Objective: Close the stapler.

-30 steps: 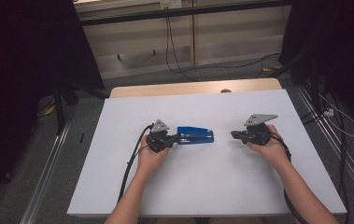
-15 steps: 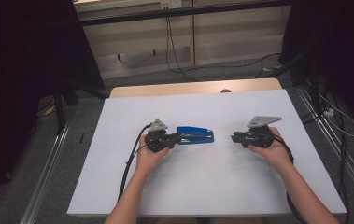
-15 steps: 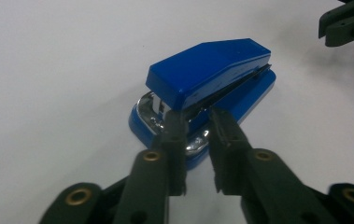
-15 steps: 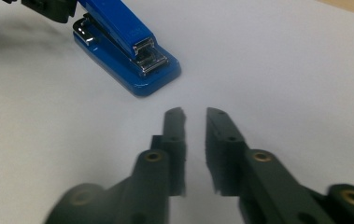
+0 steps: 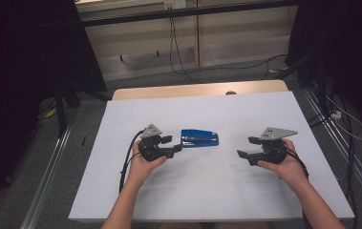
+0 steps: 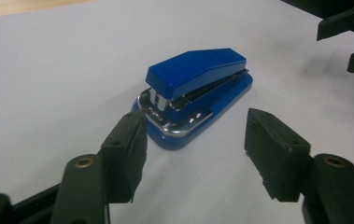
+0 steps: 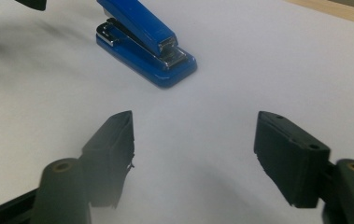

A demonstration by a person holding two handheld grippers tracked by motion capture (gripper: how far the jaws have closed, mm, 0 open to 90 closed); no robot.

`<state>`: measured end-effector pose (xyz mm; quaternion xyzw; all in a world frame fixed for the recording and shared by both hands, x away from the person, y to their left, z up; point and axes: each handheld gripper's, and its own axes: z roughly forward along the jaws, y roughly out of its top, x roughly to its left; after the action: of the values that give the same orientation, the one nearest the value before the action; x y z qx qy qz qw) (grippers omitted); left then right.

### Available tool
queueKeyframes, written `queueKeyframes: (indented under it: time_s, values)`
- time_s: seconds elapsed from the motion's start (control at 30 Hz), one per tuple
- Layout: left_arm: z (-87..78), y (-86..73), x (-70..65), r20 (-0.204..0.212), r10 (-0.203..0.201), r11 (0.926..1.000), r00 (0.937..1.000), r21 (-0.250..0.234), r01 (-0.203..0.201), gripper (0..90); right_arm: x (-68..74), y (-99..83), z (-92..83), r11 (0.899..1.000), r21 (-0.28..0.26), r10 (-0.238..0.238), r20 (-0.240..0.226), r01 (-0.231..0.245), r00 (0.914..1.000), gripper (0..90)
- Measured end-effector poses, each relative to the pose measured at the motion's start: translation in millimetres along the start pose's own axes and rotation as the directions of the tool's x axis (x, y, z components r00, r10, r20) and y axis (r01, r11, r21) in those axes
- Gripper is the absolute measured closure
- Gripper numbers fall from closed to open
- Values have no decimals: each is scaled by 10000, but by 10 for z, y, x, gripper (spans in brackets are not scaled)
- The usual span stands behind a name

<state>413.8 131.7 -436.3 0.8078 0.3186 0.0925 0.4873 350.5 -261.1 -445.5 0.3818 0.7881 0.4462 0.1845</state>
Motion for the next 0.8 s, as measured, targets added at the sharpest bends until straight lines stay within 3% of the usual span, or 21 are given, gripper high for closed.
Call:
queueKeyframes:
  time_s: [0.1, 0.43, 0.8]
  values:
    - [-59, -17, -4, -174, 158, 9999, 9997, -13, -159, 288, 28, -46, -38, 10000, -8, 81, 34, -81, 10000, 218]
    - [-203, -93, -24, -321, 498, 9987, 9982, 102, -495, 226, 114, -170, -161, 9997, 174, -157, 70, 155, 9999, 184]
    - [-340, -177, -14, -504, 439, 9989, 9978, 161, -431, 146, 138, -239, -270, 9998, 168, -145, 157, 143, 9998, 178]
